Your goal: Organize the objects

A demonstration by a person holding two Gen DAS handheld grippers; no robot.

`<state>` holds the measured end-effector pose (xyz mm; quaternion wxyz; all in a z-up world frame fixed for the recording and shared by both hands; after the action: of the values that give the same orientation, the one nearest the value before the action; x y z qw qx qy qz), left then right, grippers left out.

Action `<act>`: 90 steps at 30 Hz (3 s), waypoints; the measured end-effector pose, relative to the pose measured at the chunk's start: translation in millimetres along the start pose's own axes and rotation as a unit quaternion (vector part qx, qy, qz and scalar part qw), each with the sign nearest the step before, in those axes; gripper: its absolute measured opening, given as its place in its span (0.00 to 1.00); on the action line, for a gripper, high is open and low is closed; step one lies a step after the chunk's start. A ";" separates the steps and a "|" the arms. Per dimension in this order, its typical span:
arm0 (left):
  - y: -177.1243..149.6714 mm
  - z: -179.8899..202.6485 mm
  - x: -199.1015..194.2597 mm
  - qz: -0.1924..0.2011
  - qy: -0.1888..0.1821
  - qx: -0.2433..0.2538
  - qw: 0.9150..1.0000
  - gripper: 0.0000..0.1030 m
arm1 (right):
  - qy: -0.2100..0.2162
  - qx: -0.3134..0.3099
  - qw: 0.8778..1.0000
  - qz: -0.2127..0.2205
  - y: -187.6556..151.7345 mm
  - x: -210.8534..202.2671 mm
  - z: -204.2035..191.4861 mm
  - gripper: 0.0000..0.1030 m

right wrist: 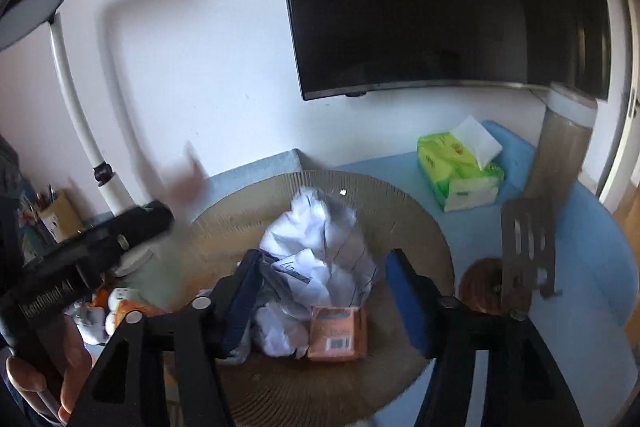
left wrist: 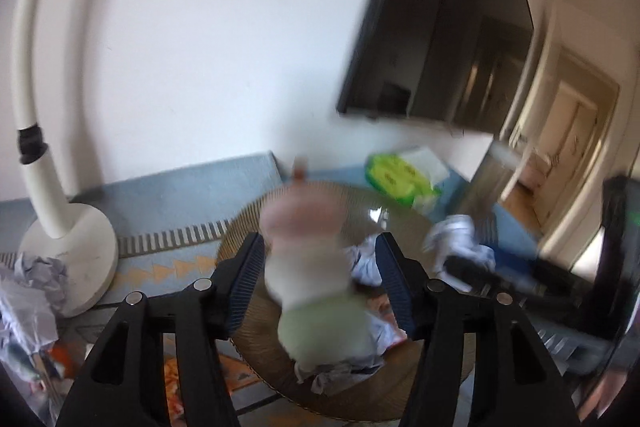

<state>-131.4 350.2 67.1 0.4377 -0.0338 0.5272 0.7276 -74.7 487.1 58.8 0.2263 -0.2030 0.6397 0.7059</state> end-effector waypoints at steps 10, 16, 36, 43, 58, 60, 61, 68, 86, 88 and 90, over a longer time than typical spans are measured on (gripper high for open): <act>-11.0 -19.0 -67.8 0.035 0.009 0.001 0.999 0.77 | 0.033 0.032 0.999 0.015 -15.6 -35.8 -4.2 0.76; -21.5 -60.9 -164.0 0.096 0.044 -0.031 0.994 0.87 | 0.084 -0.008 0.996 0.042 -11.7 -81.1 -64.0 0.78; -116.6 -237.3 -202.8 0.053 0.224 -0.105 0.967 0.99 | 0.061 -0.030 0.997 -0.033 -103.3 -22.4 -196.3 0.97; -119.0 -231.8 -197.0 0.046 0.230 -0.084 0.968 0.99 | 0.061 -0.045 0.996 -0.049 -111.1 -18.1 -201.1 0.97; -96.9 -239.6 -113.3 -0.117 0.172 0.014 0.978 0.91 | 0.110 -0.079 0.979 -0.150 -88.5 34.0 -249.1 0.81; -97.4 -239.2 -101.3 -0.130 0.167 0.021 0.977 0.90 | 0.117 -0.069 0.977 -0.162 -93.0 47.5 -251.8 0.80; -96.5 -237.1 -99.0 -0.134 0.160 0.022 0.978 0.90 | 0.122 -0.064 0.977 -0.161 -93.0 51.2 -252.4 0.80; -99.8 -210.3 -91.3 -0.134 0.125 0.065 0.981 0.48 | 0.148 -0.075 0.976 -0.141 -86.1 60.4 -270.6 0.48; -188.6 -199.8 -215.5 -0.090 0.153 -0.088 0.980 0.44 | 0.190 0.007 0.967 -0.169 -174.1 -57.1 -239.0 0.54; -185.3 -196.5 -214.6 -0.079 0.156 -0.082 0.981 0.67 | 0.202 0.008 0.964 -0.173 -173.0 -58.6 -241.5 0.61; -184.0 -197.2 -217.4 -0.071 0.182 -0.060 0.979 0.90 | 0.204 0.009 0.964 -0.172 -171.3 -62.0 -239.6 0.64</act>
<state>44.7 73.6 -44.7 0.3825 -0.2292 0.5499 0.7062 74.4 258.5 -68.2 0.2103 -0.4475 0.6343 0.5943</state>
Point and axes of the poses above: each gripper's, at about its wrist camera, not at the fingertips, and x roughly the way its jaws point, z to its right, y to its top, the point moved 9 cm from there along x, roughly the way its jaws point, and after that the axes turned 14 degrees about -x, right-handed, at the moved point
